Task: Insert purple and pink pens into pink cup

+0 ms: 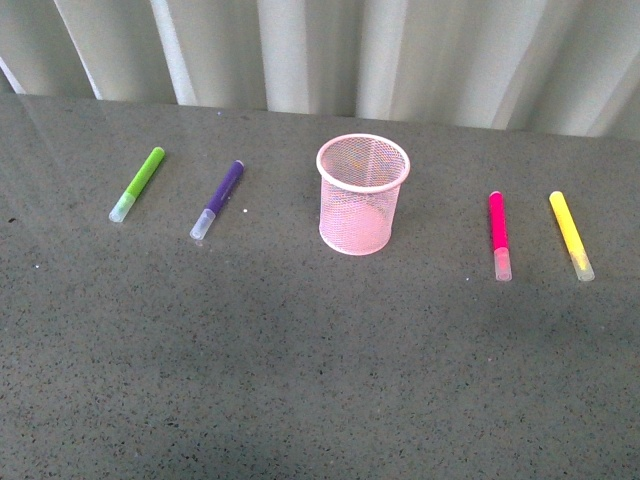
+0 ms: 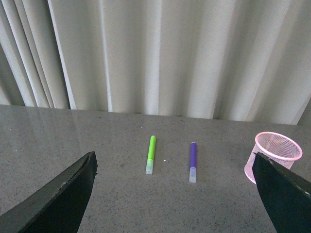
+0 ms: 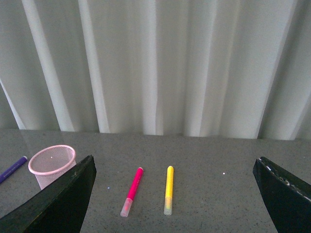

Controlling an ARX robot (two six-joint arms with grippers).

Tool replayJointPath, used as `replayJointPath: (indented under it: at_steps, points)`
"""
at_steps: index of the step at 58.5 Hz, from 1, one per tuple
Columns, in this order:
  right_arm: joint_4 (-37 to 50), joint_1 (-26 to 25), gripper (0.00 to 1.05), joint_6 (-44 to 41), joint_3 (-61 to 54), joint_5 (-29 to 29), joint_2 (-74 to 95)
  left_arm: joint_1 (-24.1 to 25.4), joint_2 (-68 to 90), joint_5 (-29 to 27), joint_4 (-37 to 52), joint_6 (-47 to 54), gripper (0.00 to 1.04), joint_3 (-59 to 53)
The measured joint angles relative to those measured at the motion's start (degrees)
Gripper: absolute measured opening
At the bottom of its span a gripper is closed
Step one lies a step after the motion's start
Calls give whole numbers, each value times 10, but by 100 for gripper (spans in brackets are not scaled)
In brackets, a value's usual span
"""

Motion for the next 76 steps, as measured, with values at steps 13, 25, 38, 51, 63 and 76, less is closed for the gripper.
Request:
replayJointPath:
  at_steps: [13, 25, 38, 51, 63, 76]
  points:
    - [0, 0, 98, 0, 0, 0, 0, 0, 0, 0, 0, 0, 98, 0]
    - [0, 0, 98, 0, 0, 0, 0, 0, 0, 0, 0, 0, 98, 0]
    - [0, 0, 98, 0, 0, 0, 0, 0, 0, 0, 0, 0, 98, 0]
    - [0, 0, 98, 0, 0, 0, 0, -98, 148, -314, 27, -160, 98, 48]
    - [0, 0, 98, 0, 0, 0, 0, -77, 469, -228, 296, -137, 98, 203]
    - [0, 0, 98, 0, 0, 0, 0, -94, 860, -73, 202, -73, 98, 496]
